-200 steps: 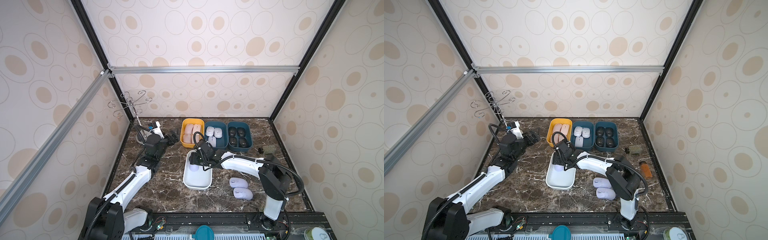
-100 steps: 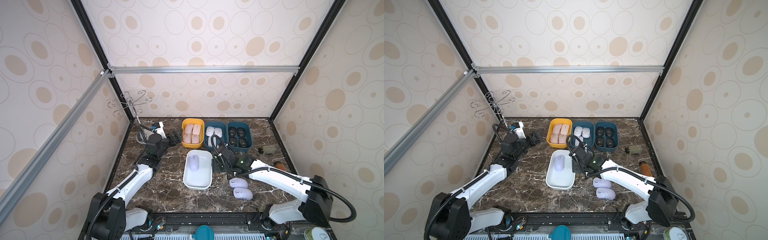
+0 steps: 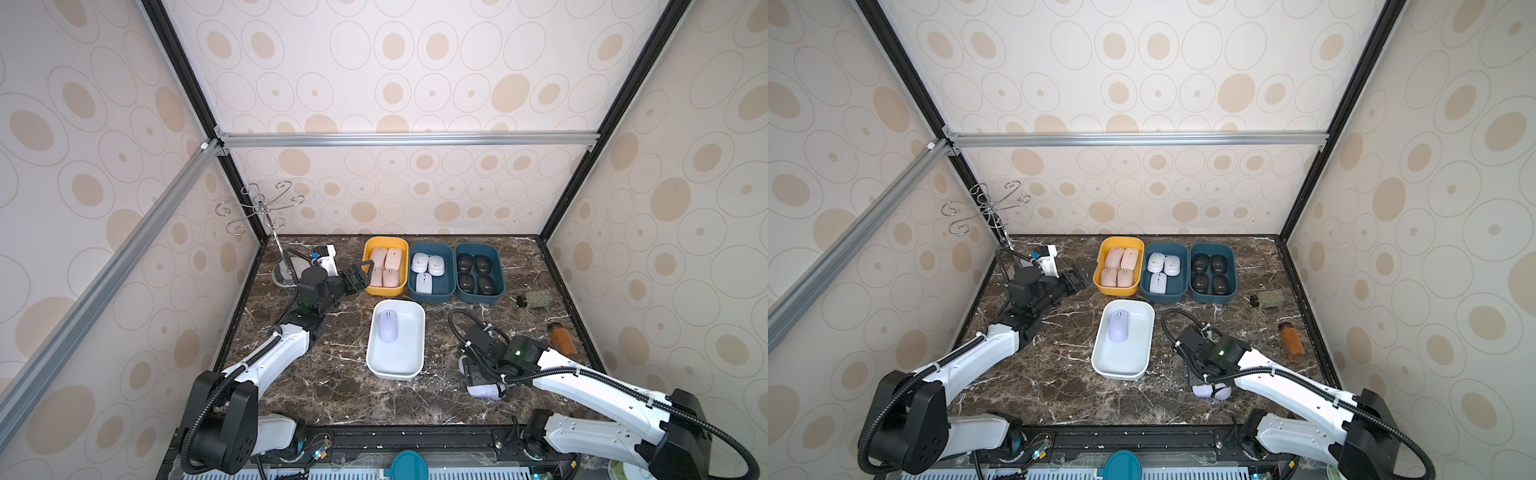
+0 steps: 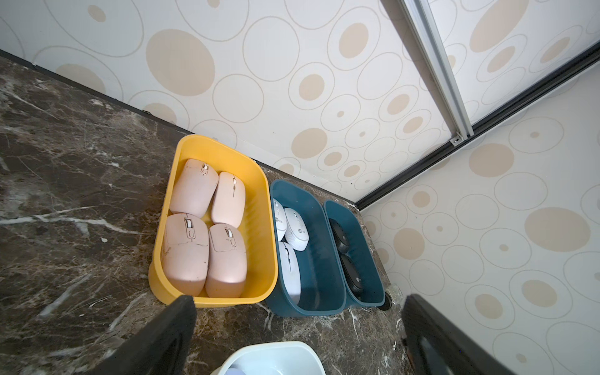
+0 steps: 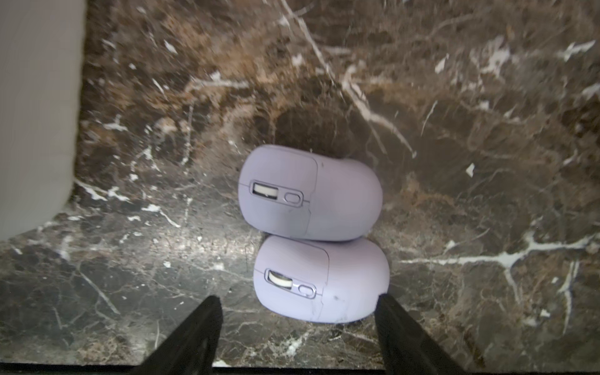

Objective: Place the mice by color into the storage box
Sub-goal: Pick up the mouse from the center of the board.

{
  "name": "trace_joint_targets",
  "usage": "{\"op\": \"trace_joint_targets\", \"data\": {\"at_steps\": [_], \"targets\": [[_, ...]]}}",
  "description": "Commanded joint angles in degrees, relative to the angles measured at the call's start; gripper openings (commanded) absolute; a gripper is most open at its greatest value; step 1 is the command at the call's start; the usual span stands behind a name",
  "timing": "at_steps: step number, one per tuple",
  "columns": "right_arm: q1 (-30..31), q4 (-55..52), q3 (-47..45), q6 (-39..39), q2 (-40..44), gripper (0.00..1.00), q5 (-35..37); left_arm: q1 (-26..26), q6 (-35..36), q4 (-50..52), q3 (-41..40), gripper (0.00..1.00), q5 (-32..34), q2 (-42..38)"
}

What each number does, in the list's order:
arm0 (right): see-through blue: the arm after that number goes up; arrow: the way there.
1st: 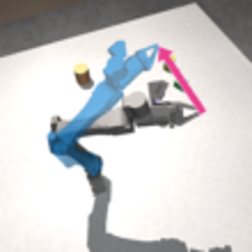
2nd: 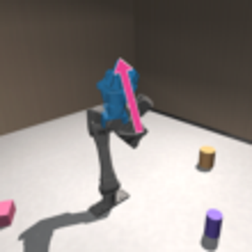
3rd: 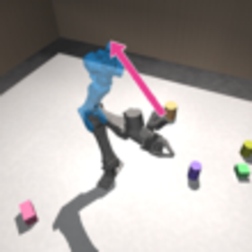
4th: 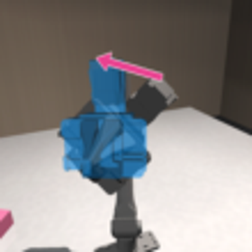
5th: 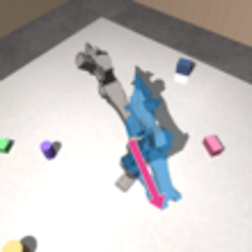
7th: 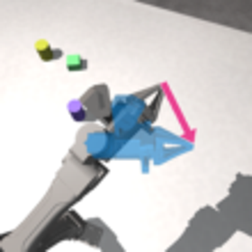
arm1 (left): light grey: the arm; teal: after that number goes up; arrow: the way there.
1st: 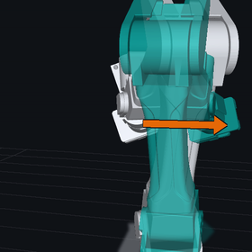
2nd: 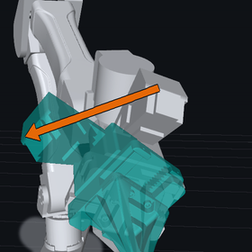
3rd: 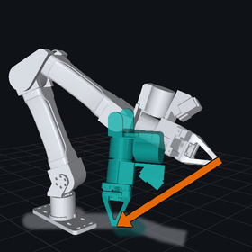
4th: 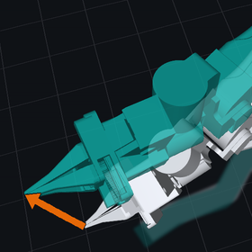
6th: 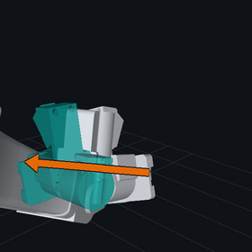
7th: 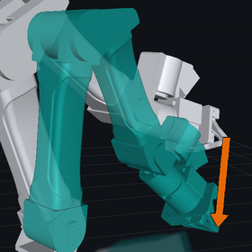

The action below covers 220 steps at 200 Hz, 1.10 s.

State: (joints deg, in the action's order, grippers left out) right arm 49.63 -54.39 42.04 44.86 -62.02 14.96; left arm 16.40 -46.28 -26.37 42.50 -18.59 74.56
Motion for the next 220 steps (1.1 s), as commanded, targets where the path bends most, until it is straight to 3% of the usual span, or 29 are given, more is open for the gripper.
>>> {"op": "trace_joint_targets", "data": {"at_steps": [1,72,114,220], "targets": [[-1.1,-0.2,-2.5,1.8,0.1,0.71,-2.1,-0.1,-1.3,-2.1,1.2,1.0,-1.2,-0.4],[-8.8,7.4,-3.7,-4.2,-3.9,0.71,-5.9,-0.1,-1.3,-2.2,0.8,1.0,-0.6,-0.8],[-9.2,8.4,-3.4,-6.8,-6.1,0.72,-7.3,-0.1,-1.1,-1.9,0.9,1.0,-0.3,-0.6],[-12.3,12.8,0.0,-7.5,-16.0,0.73,0.8,-0.1,-0.4,-1.0,1.0,1.0,1.1,-0.3]]}}
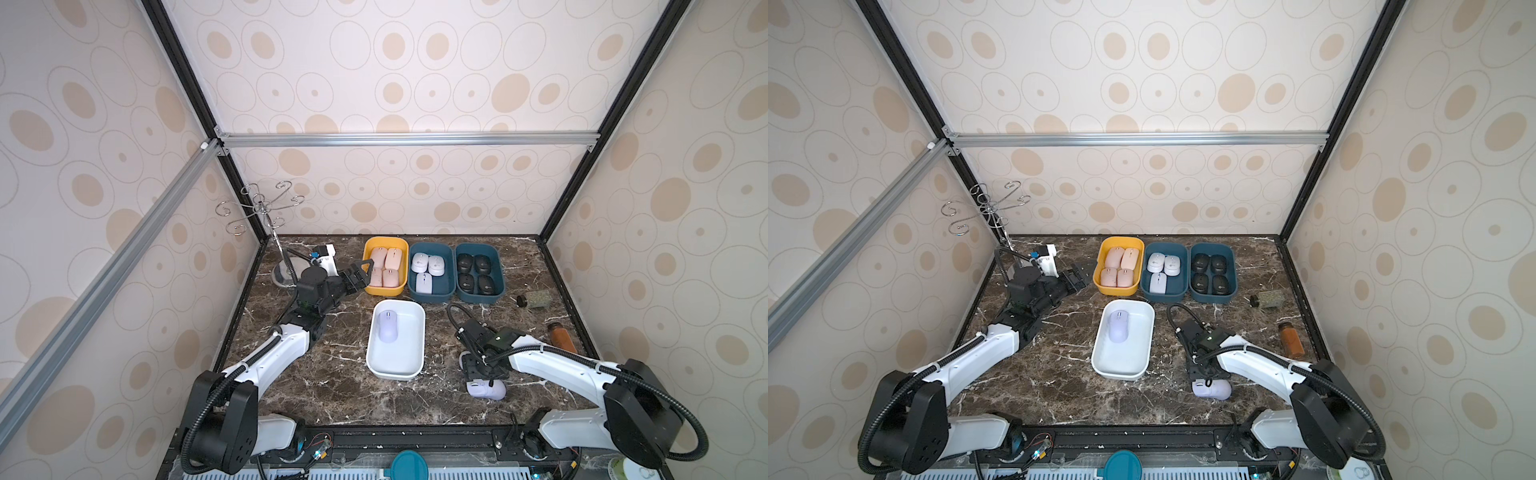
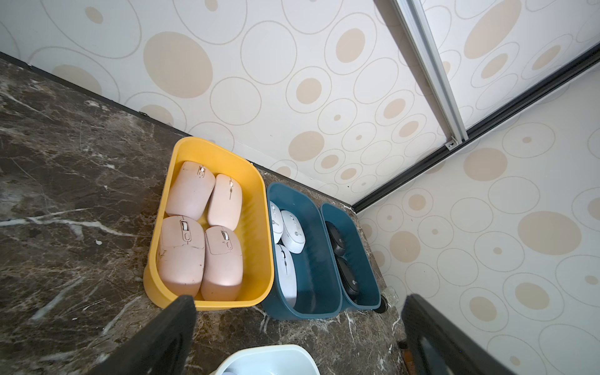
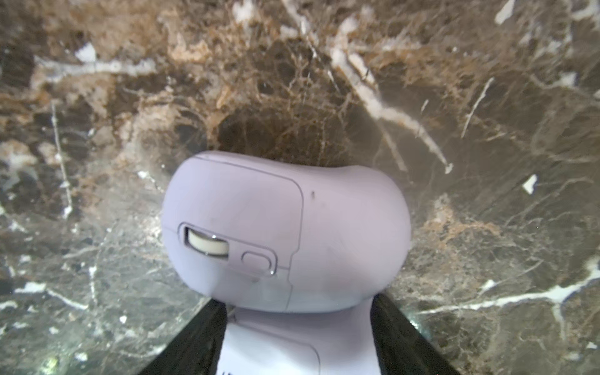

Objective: Place the mice by color into the storage box
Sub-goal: Pick up the mouse from the center of the board.

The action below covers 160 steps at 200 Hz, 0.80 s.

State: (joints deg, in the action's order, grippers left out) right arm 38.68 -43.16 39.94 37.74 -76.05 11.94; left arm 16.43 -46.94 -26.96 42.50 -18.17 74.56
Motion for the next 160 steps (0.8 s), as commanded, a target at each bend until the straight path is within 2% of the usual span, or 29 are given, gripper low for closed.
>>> {"op": "trace_joint_targets", "data": {"at_steps": [1,56,103,129,160], "targets": [[-1.5,1.7,2.2,-0.4,-2.0,0.73,3.9,-0.1,0.2,-0.4,1.0,1.0,0.8,-0.3],[-10.0,7.5,4.6,-2.6,-5.3,0.83,7.2,-0.3,0.6,0.1,1.3,1.0,0.9,-0.4],[-17.0,13.2,7.1,-8.4,-9.7,0.87,1.4,-0.5,1.2,0.1,1.2,1.0,1.6,-0.8],[-21.6,14.6,8.0,-10.0,-12.5,0.83,-4.4,-0.6,0.6,-0.1,1.3,1.0,0.9,-0.3],[-22.3,16.1,6.5,-11.4,-12.7,0.74,-7.4,-0.5,0.3,-0.4,1.2,1.0,0.7,-0.3]]}}
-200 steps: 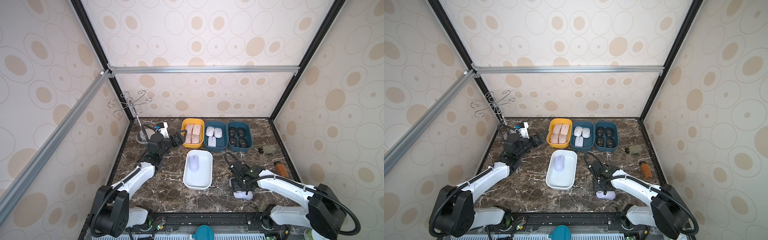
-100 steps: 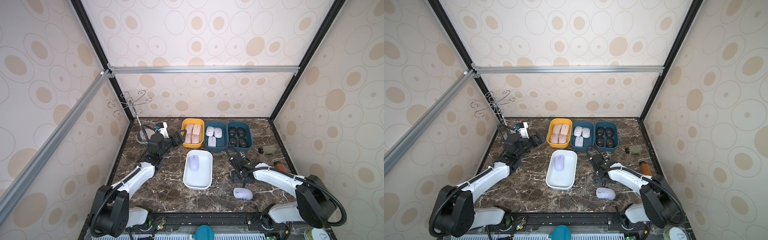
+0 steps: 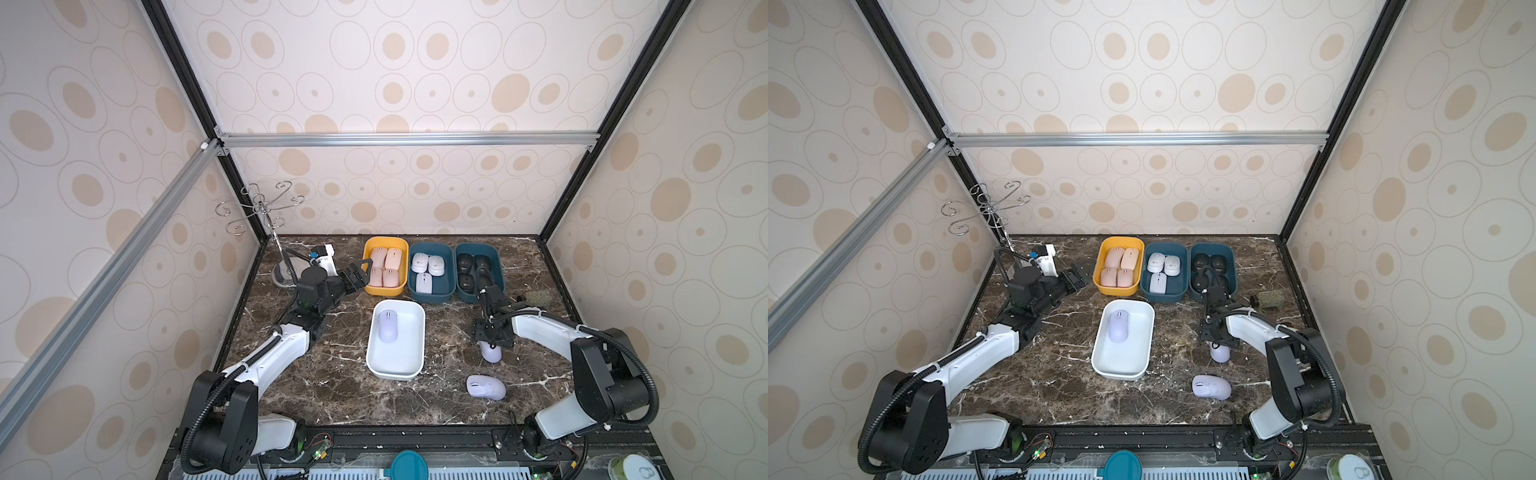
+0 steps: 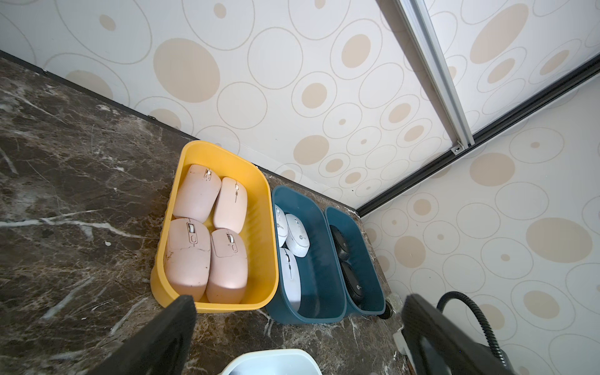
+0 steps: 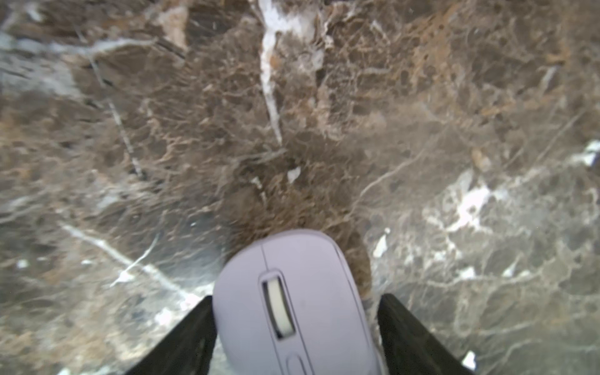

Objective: Place the mice by color into the storage box
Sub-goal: Pick up the mouse from the center of the board.

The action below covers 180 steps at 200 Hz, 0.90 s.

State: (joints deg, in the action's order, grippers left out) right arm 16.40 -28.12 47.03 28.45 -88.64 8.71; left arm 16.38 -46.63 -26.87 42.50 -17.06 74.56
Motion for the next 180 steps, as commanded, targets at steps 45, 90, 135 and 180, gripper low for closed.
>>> {"op": "trace_joint_targets", "data": {"at_steps": [45,90,135,180], "targets": [[0.0,-1.6,-1.7,-1.3,2.7,0.71,-7.0,-0.6,-1.2,-1.1,1.1,1.0,-1.6,0.2],[0.0,-3.3,-2.9,-3.0,3.3,0.72,-8.6,-0.6,-1.4,-1.0,1.0,1.0,-1.5,0.1],[-0.1,-3.4,-3.0,-3.1,4.0,0.57,-7.3,-0.6,-0.9,-0.4,1.1,1.0,-0.9,-0.1],[5.8,-9.1,2.4,-1.0,10.9,0.53,-4.2,-0.6,-0.4,0.4,1.3,1.0,0.0,-0.7]]}}
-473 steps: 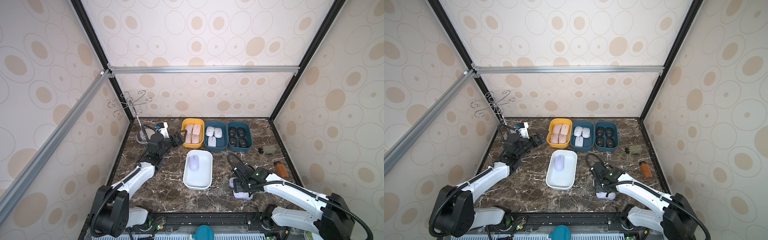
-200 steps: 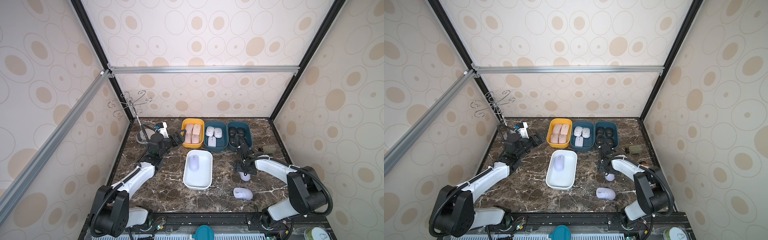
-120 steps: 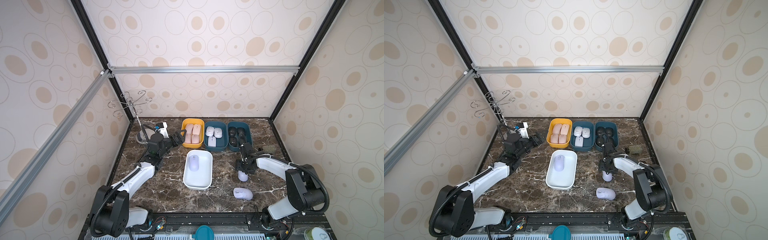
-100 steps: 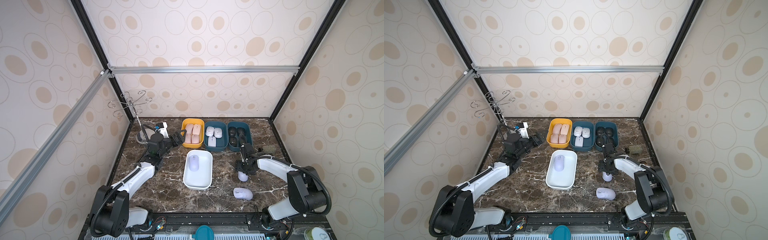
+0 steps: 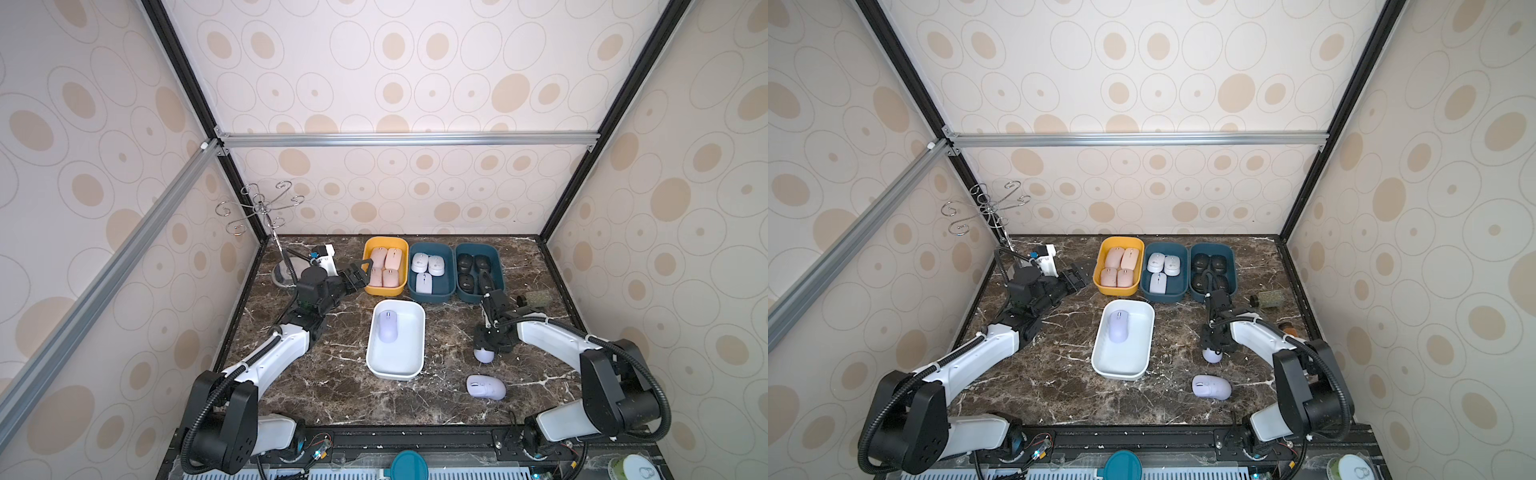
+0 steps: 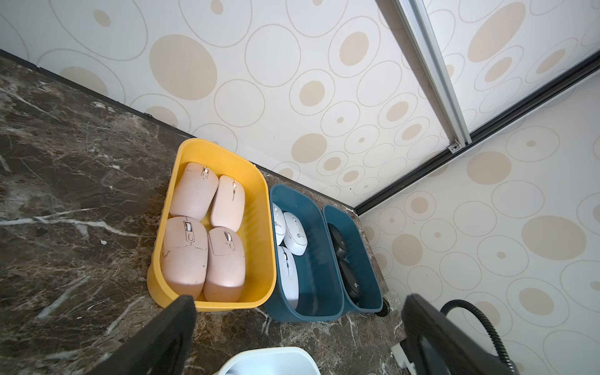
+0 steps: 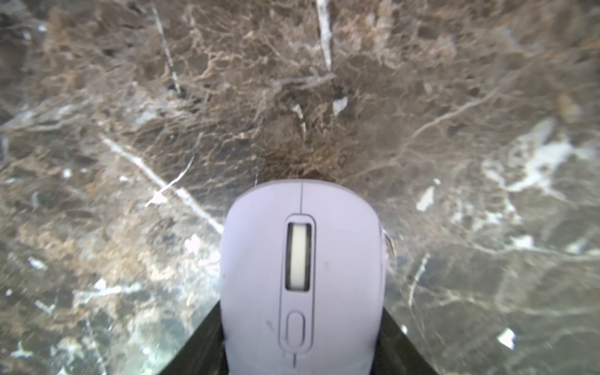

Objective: Place the mice by color into the storage box
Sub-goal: Pick up the mouse from the center of the board, then place the mouse in the storage box.

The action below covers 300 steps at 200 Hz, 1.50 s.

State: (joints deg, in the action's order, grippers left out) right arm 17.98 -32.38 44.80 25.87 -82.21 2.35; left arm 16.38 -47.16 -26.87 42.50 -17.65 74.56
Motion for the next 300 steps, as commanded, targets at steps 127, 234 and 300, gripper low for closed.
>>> {"op": "trace_joint_targets", "data": {"at_steps": [127,234,300], "targets": [[33.7,-2.8,31.3,18.2,-16.3,0.49,14.0,-1.0,2.3,2.2,1.2,1.0,4.7,-2.3],[34.1,1.6,35.0,21.2,-31.0,0.53,17.3,-1.4,1.0,1.5,0.6,1.0,4.8,-3.3],[33.7,-0.2,36.8,20.8,-31.6,0.66,17.5,-1.6,0.1,0.8,0.4,1.0,4.0,-2.9]]}}
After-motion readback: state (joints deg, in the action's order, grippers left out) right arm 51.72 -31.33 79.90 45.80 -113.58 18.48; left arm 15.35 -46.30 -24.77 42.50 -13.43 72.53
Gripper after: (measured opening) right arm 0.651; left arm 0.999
